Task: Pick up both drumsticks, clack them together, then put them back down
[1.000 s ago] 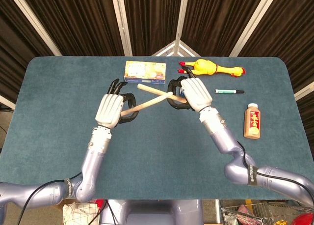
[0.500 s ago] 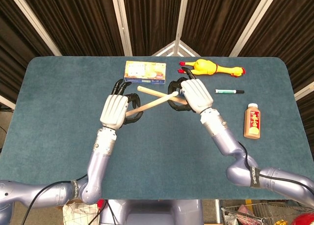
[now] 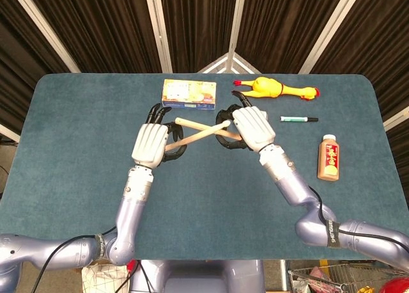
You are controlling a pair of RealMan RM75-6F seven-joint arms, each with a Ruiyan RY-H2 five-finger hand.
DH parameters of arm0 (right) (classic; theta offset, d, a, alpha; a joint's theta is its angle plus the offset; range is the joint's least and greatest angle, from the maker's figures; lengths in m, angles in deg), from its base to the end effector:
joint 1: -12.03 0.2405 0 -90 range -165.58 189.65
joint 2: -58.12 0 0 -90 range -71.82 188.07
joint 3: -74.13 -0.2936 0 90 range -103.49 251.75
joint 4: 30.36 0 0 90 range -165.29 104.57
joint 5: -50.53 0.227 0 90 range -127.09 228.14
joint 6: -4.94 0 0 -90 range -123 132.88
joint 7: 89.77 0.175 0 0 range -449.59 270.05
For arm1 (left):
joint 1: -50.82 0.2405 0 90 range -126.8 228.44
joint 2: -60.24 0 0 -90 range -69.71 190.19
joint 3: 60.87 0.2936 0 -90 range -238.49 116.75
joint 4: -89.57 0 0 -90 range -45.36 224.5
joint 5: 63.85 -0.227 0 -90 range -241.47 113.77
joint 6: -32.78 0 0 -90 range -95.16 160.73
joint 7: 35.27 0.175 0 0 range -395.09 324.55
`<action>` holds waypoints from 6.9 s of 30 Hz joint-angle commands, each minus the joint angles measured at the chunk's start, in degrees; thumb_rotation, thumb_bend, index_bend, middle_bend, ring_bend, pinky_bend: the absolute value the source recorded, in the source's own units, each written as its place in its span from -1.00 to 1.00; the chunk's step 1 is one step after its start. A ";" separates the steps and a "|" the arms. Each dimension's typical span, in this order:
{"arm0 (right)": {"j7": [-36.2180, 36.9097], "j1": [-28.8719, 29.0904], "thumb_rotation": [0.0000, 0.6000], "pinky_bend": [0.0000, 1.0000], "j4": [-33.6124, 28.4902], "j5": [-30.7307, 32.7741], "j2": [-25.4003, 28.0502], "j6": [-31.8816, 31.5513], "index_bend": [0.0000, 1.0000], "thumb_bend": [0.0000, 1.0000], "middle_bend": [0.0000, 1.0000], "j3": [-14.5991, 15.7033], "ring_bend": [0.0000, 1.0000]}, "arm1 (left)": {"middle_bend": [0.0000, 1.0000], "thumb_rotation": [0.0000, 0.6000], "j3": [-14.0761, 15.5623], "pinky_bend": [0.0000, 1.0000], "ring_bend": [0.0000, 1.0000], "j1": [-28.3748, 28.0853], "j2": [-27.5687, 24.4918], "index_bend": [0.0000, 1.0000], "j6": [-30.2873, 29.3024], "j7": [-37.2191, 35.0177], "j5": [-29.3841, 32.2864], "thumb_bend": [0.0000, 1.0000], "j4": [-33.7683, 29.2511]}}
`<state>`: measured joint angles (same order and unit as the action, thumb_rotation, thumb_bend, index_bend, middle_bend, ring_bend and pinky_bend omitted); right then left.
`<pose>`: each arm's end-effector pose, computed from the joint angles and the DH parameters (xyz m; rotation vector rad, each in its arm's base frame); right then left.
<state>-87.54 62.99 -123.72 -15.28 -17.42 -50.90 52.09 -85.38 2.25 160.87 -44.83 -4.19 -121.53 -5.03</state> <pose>-0.0529 -0.4551 0.0773 1.7317 -1.0179 1.4647 -0.0308 0.4034 -0.0100 -1.4482 -0.9598 -1.3727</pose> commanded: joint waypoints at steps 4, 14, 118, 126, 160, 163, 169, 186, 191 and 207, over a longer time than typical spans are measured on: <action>-1.41 0.29 1.00 -0.91 0.00 0.09 -0.24 -0.24 0.41 -0.07 0.23 0.25 -0.21 | 0.25 1.00 0.34 -1.00 -0.72 -0.11 0.45 0.27 0.04 -0.17 -0.14 -0.16 -0.28; -3.45 0.41 1.00 -0.88 1.52 -2.21 -0.89 -1.85 0.41 -0.07 0.23 1.15 -0.21 | 0.25 1.00 0.27 -1.00 -0.72 -0.03 0.32 0.27 -0.07 -0.30 -0.13 -0.16 -0.42; 11.56 -14.43 1.00 -0.87 40.14 -25.54 -13.56 -12.17 0.44 -0.07 0.24 20.79 -0.21 | 0.17 1.00 19.39 -1.00 -0.76 9.45 -2.20 0.20 24.66 -25.46 -22.55 -0.16 52.32; 11.74 -14.66 1.00 -0.87 39.79 -25.36 -12.94 -12.12 0.44 -0.07 0.24 20.56 -0.21 | 0.08 1.00 18.84 -1.00 -0.83 9.07 -1.68 0.02 26.42 -24.12 -21.11 -0.17 51.40; 11.25 -6.80 1.00 -0.87 48.84 -22.82 -23.88 -1.58 0.44 -0.07 0.24 17.11 -0.21 | -0.60 1.00 7.75 -1.00 -1.00 16.27 -41.85 -0.42 13.39 -13.67 -11.16 -0.19 -2.06; 12.06 -6.06 1.00 -0.87 51.37 -22.71 -25.98 -0.22 0.44 -0.07 0.24 17.35 -0.21 | -0.60 1.00 7.97 -1.00 -1.00 17.04 -43.05 -0.42 13.06 -15.26 -10.99 -0.19 -1.99; 13.97 -4.43 1.00 -0.87 56.05 -22.14 -29.71 2.20 0.44 -0.07 0.24 17.18 -0.21 | -0.60 1.00 8.90 -1.00 -1.00 17.70 -44.01 -0.43 13.24 -17.05 -11.14 -0.19 -0.35; 11.96 -3.32 1.00 -0.87 60.34 -20.06 -31.87 3.89 0.29 -0.07 0.13 16.06 -0.27 | -0.61 1.00 10.23 -1.00 -1.00 17.11 -42.55 -0.43 14.46 -19.53 -10.95 -0.19 3.79; 10.22 -3.65 1.00 -0.87 58.56 -19.01 -30.98 4.72 0.25 -0.07 0.09 15.71 -0.29 | -0.61 1.00 10.46 -1.00 -1.00 17.00 -42.82 -0.43 14.57 -19.18 -10.73 -0.19 3.29; 4.07 -4.26 1.00 -0.87 52.79 -15.50 -28.31 6.29 0.07 -0.07 -0.11 13.88 -0.37 | -0.62 1.00 10.72 -1.00 -1.00 17.10 -43.60 -0.43 13.93 -18.35 -9.61 -0.19 1.76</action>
<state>-83.11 58.83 -70.58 -31.05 -45.96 -44.81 66.11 -74.66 19.35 117.28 -30.89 -22.53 -131.15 -3.28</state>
